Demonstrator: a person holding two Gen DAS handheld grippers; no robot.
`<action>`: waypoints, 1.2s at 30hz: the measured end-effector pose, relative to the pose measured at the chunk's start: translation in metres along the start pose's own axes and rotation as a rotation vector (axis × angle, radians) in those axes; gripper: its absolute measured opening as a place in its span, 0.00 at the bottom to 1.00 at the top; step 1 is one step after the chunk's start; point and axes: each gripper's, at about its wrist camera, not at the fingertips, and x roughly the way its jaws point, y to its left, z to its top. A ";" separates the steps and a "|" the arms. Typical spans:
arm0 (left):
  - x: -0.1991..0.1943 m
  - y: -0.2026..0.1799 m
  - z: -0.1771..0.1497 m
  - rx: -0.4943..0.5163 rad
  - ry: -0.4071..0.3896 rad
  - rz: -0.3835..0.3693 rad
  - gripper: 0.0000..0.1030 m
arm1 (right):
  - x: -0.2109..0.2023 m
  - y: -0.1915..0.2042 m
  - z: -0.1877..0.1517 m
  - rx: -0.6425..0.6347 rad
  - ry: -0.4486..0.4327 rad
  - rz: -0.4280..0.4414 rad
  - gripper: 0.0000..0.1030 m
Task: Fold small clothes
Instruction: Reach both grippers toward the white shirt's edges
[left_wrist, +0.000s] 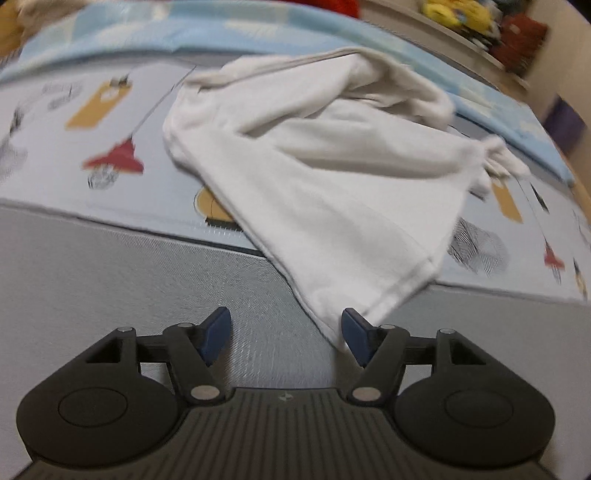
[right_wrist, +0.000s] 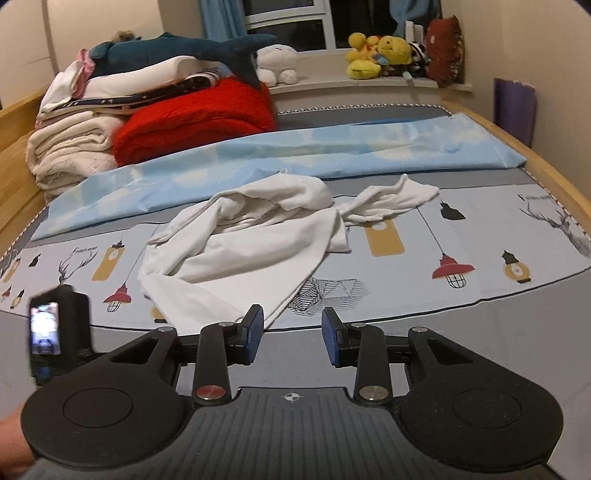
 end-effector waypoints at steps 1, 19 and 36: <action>0.005 0.002 0.002 -0.034 0.010 -0.010 0.69 | 0.001 -0.002 0.001 0.005 0.001 0.000 0.35; -0.102 0.112 -0.002 0.513 0.121 0.011 0.00 | 0.007 -0.007 0.001 0.028 0.011 -0.088 0.26; -0.138 0.268 0.005 0.136 0.088 -0.136 0.03 | 0.077 0.013 0.006 0.039 0.092 -0.090 0.19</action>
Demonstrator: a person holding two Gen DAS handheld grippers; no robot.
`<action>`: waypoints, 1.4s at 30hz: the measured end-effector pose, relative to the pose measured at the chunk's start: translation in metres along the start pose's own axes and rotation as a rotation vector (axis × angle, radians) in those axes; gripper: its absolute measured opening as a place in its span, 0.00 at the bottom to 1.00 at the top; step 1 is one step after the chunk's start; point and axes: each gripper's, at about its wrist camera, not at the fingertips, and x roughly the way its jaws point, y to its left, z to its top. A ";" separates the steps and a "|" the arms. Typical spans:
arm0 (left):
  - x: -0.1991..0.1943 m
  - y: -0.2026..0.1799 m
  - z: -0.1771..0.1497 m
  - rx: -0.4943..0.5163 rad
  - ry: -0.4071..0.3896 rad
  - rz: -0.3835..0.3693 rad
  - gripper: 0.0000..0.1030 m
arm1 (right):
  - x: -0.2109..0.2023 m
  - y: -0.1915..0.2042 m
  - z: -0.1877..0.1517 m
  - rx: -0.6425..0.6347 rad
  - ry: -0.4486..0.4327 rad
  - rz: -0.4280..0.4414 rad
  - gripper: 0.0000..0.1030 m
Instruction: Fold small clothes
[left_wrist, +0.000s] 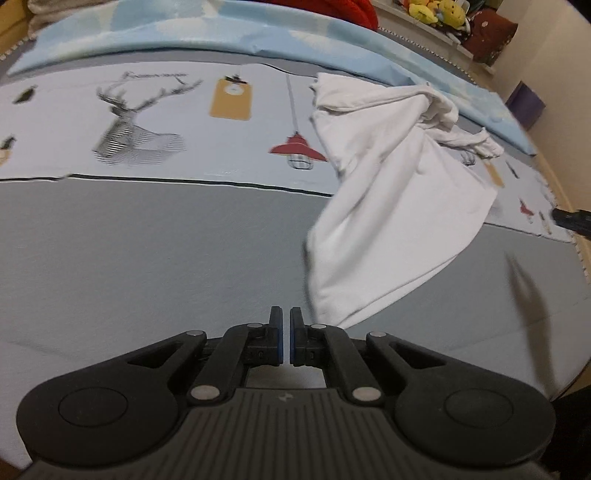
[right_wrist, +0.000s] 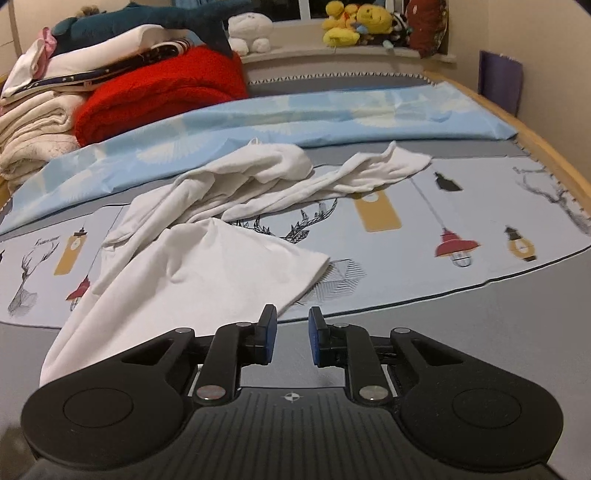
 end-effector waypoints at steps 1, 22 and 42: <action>0.007 -0.009 -0.003 0.000 0.004 -0.006 0.03 | 0.007 0.000 0.002 0.006 -0.002 0.003 0.19; 0.099 -0.040 0.025 -0.003 0.148 -0.002 0.39 | 0.193 -0.025 0.028 0.003 0.066 -0.093 0.32; 0.007 -0.041 -0.009 0.150 0.079 0.009 0.03 | -0.057 -0.070 -0.029 0.055 0.104 -0.105 0.04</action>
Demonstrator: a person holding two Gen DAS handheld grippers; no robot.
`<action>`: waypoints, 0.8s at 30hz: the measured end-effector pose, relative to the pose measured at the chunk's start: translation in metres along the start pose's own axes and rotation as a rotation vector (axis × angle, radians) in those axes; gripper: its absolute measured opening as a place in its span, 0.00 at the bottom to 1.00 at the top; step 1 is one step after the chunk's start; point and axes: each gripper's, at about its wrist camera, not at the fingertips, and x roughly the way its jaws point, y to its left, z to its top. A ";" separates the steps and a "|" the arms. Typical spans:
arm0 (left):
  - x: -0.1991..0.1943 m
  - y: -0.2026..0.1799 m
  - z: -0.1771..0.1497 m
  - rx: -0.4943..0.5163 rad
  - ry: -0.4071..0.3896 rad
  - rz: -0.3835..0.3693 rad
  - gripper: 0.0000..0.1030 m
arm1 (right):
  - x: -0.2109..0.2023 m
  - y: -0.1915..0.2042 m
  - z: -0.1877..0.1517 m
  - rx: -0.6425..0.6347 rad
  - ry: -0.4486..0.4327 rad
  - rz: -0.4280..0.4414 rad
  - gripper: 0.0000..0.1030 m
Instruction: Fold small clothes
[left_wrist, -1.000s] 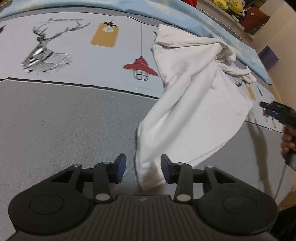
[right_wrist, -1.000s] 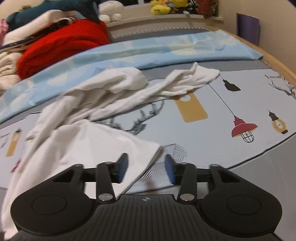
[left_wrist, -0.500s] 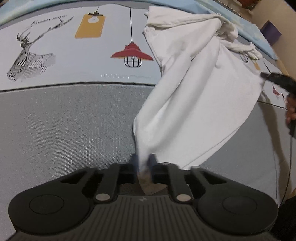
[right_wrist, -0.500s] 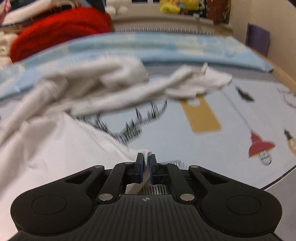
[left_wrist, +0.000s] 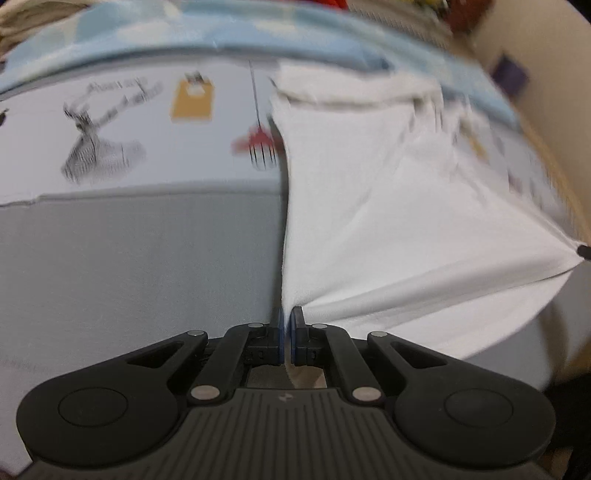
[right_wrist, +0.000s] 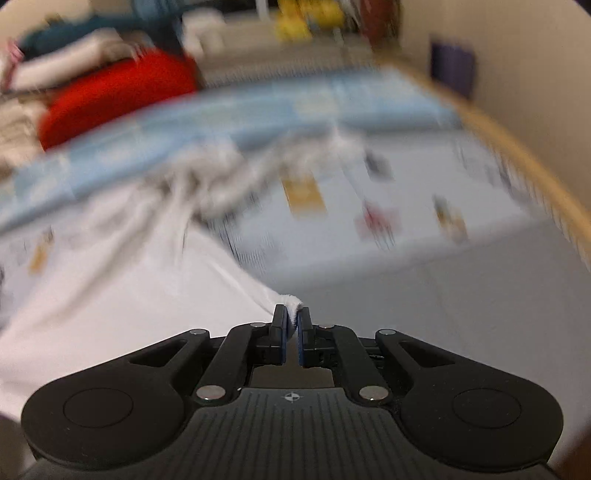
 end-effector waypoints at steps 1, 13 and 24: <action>0.001 -0.004 -0.010 0.044 0.041 0.003 0.03 | 0.003 -0.005 -0.013 -0.019 0.073 0.002 0.04; 0.010 -0.017 -0.033 0.136 0.177 0.014 0.31 | 0.013 -0.020 -0.072 -0.299 0.259 0.092 0.32; 0.048 -0.043 -0.039 0.250 0.311 0.046 0.34 | 0.063 -0.003 -0.090 -0.444 0.396 0.037 0.34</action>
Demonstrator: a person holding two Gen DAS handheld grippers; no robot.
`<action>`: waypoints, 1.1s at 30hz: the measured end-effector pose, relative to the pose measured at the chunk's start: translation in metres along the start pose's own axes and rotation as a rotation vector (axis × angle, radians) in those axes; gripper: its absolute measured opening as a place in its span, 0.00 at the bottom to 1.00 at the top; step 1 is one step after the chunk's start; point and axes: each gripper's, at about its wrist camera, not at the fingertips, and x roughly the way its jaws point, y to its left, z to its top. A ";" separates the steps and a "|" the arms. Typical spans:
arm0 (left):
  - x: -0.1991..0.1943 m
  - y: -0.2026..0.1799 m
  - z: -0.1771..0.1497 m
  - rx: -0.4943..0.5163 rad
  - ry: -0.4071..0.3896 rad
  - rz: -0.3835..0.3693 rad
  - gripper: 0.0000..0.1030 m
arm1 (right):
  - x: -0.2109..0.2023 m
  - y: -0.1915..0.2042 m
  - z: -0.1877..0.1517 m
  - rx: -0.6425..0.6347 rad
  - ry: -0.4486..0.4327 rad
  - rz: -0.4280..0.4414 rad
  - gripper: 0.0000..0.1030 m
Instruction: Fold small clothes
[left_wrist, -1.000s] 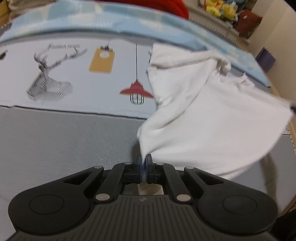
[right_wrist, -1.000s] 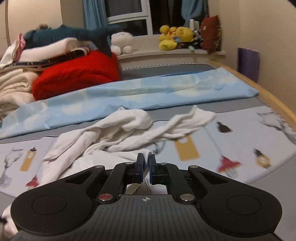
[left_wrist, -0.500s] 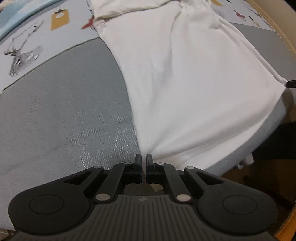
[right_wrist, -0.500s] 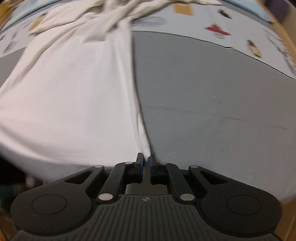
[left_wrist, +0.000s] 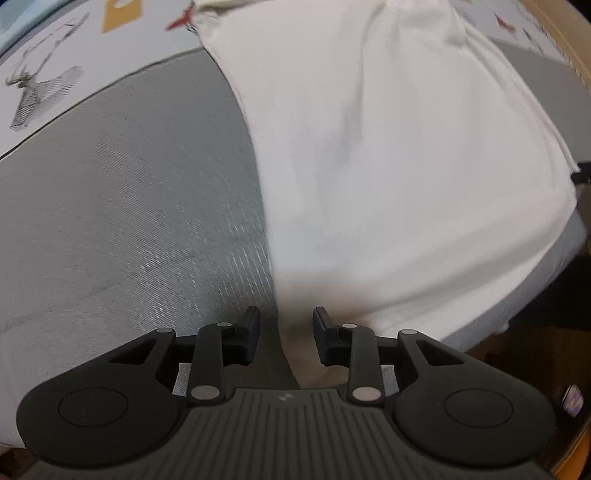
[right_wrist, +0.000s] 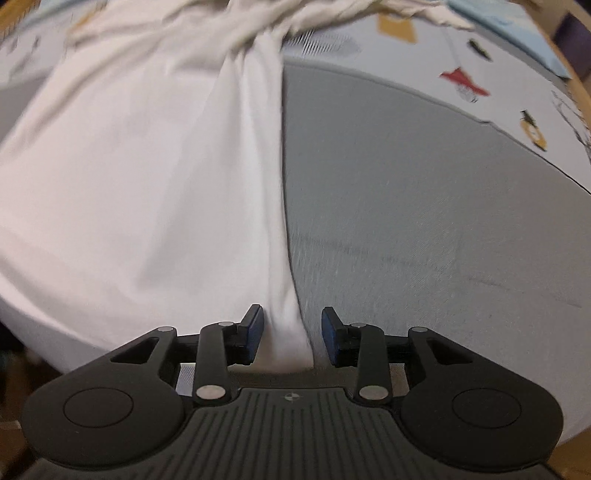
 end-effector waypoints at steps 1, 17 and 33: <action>0.003 -0.002 0.000 0.016 0.011 0.001 0.33 | 0.002 0.001 -0.004 -0.006 0.014 -0.004 0.31; -0.007 -0.019 -0.021 0.149 -0.003 -0.078 0.02 | -0.031 -0.038 -0.050 0.114 0.016 0.105 0.05; 0.002 -0.053 0.007 0.188 -0.025 -0.047 0.26 | -0.025 0.019 -0.022 -0.052 -0.028 0.133 0.43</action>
